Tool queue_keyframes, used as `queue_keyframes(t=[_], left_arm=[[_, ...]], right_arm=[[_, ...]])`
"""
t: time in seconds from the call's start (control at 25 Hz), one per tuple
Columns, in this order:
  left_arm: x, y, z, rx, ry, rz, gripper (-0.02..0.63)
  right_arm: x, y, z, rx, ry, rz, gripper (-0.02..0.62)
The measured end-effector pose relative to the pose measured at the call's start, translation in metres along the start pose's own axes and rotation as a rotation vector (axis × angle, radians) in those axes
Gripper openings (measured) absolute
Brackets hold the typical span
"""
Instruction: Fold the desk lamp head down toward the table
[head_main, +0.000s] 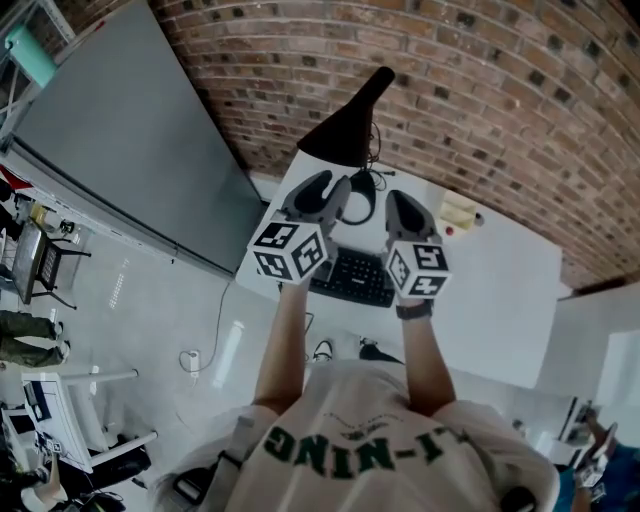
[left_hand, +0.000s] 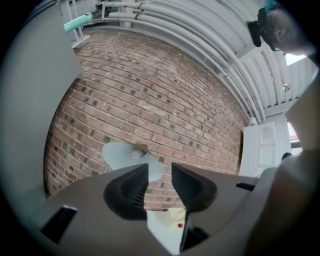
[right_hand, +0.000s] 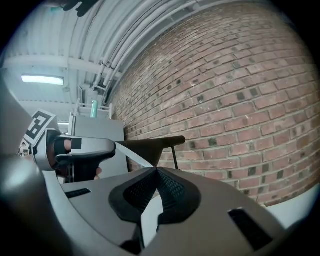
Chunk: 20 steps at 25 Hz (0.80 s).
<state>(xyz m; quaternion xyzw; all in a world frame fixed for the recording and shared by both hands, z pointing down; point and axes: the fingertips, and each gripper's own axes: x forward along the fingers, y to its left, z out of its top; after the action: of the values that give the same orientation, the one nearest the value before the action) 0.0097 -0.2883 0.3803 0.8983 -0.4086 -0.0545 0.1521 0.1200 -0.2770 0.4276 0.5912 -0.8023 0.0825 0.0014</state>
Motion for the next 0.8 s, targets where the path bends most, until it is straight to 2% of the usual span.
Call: queue_keyframes(t=[0.12, 0.32, 0.48, 0.8], left_arm=[[0.007, -0.002, 0.001, -0.049, -0.004, -0.016, 0.141], [0.013, 0.003, 0.004, -0.080, -0.001, 0.031, 0.141], [0.017, 0.002, 0.004, -0.122, 0.002, 0.020, 0.140], [0.019, 0.005, 0.008, -0.134, -0.010, 0.032, 0.070]], right_arm=[[0.003, -0.002, 0.000, -0.002, 0.005, 0.017, 0.002], [0.008, -0.004, -0.001, -0.002, 0.005, 0.038, 0.002], [0.009, -0.008, 0.000, 0.000, 0.004, 0.039, 0.002], [0.010, -0.009, 0.000, 0.009, 0.003, 0.038, 0.002]])
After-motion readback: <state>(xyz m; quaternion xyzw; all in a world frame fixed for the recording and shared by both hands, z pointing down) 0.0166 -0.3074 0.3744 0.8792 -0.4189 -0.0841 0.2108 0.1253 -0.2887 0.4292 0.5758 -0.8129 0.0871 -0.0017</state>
